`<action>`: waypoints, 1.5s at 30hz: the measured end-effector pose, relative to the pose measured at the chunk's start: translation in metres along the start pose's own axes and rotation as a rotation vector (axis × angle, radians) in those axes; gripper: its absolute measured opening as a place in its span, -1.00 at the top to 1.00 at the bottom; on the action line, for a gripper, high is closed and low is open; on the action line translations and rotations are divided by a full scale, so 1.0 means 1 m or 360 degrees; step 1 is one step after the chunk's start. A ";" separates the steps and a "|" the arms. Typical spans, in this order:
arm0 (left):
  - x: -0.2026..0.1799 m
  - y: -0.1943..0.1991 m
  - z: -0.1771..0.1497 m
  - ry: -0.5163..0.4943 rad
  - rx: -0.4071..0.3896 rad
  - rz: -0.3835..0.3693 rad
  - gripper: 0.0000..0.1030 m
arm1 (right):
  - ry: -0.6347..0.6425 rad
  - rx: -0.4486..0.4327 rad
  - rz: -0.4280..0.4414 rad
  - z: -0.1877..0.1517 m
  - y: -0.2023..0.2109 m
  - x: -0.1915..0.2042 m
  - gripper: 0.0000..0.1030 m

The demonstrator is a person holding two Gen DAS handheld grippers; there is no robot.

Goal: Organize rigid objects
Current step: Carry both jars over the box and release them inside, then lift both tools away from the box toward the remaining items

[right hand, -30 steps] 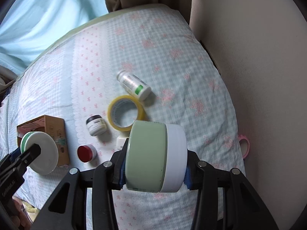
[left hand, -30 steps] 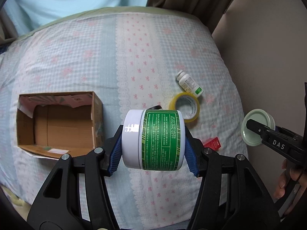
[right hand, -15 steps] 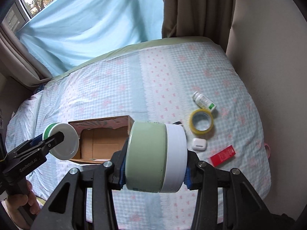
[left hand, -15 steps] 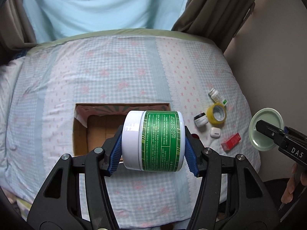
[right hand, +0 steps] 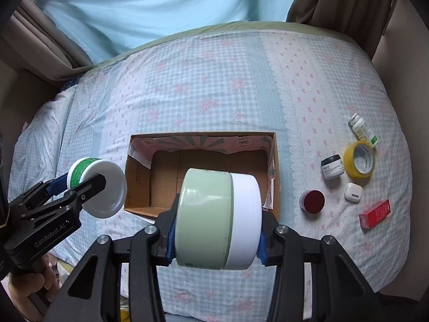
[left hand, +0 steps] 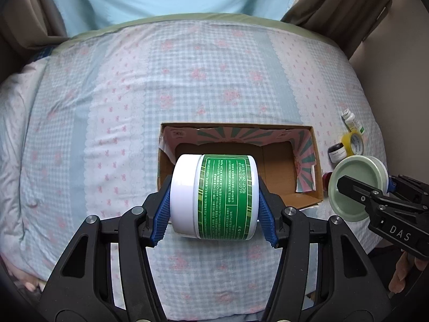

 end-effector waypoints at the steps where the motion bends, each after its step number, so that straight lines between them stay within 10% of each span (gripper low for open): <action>1: 0.001 -0.009 0.001 0.0015 0.0025 0.0001 -0.02 | 0.0015 0.0030 -0.0001 0.000 -0.011 0.001 0.20; 18: -0.005 -0.165 0.003 -0.0139 0.0453 0.0083 -0.02 | 0.0176 0.0459 -0.0040 -0.020 -0.167 -0.008 0.20; 31: -0.010 -0.188 0.005 -0.0239 0.0533 0.0133 -0.03 | 0.0422 0.0509 -0.0072 -0.025 -0.189 -0.008 0.20; 34: -0.015 -0.179 0.012 -0.0240 0.0483 0.0103 -0.73 | 0.0440 0.0439 -0.0025 -0.021 -0.182 -0.003 0.18; 36: -0.018 -0.169 0.019 -0.0244 0.0414 0.0102 -0.99 | 0.0420 0.0418 -0.0023 -0.019 -0.178 -0.003 -0.35; 37: -0.020 -0.166 0.022 -0.0253 0.0398 0.0120 -0.99 | 0.0400 0.0418 -0.0028 -0.020 -0.177 -0.003 -1.00; 45: -0.013 -0.141 0.023 -0.0195 0.0359 0.0131 -1.00 | 0.0249 0.0353 0.0035 -0.033 -0.156 -0.016 -1.00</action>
Point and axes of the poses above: each gripper's, at about its wrist camera, not at the fingertips, and y roughly against the way its jaws point, x to its left, z to its top, the point moved 6 cm from there along -y, roughly the way its jaws point, and after that the axes turned 2 degrees about -x, right-handed, at the moved point
